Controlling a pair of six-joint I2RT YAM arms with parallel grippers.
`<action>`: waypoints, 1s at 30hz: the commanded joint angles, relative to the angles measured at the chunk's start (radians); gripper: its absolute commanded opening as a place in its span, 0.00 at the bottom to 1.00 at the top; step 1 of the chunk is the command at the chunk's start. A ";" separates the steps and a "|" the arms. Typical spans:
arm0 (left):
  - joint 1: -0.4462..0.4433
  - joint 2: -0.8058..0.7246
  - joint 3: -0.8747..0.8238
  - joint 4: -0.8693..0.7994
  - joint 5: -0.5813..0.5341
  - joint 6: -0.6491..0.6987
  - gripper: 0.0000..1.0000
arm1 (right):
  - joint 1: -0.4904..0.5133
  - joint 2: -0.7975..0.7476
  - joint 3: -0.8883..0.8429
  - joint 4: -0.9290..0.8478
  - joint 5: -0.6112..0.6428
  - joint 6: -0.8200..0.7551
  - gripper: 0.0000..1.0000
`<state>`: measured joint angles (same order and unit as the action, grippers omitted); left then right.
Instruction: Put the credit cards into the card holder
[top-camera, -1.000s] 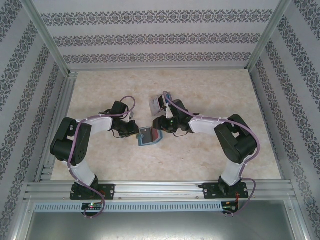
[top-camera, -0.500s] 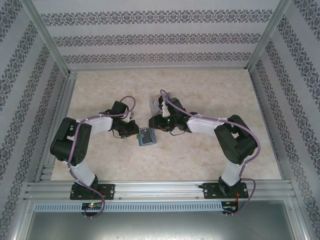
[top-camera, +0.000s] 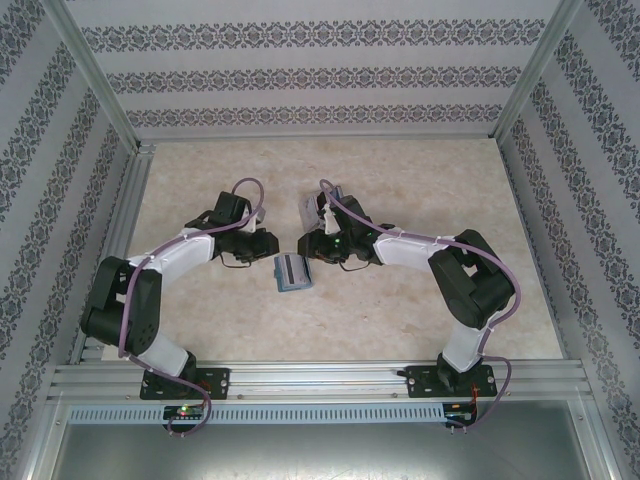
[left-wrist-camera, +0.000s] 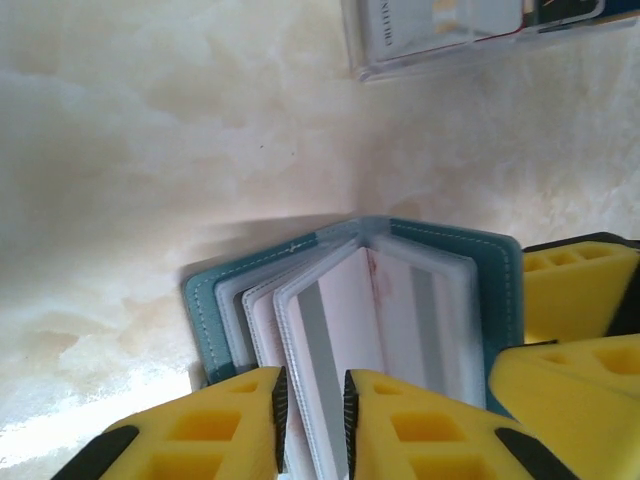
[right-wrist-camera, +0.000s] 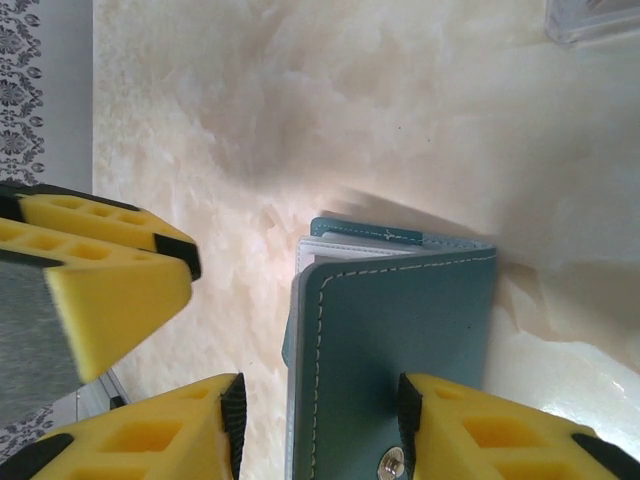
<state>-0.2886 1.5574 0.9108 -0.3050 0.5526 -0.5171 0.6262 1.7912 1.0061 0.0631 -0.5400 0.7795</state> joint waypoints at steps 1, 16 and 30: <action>-0.011 0.007 0.009 -0.060 -0.007 0.034 0.25 | 0.008 -0.007 0.027 -0.018 0.002 -0.023 0.47; 0.019 -0.081 0.074 -0.044 -0.059 0.011 0.31 | 0.052 0.050 0.095 0.005 -0.081 -0.002 0.50; 0.019 -0.120 0.038 0.026 -0.018 -0.031 0.32 | 0.086 0.262 0.170 -0.059 -0.031 -0.004 0.45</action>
<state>-0.2794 1.4834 0.9649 -0.2913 0.5415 -0.5430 0.6895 2.0056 1.1694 0.1005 -0.6418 0.8116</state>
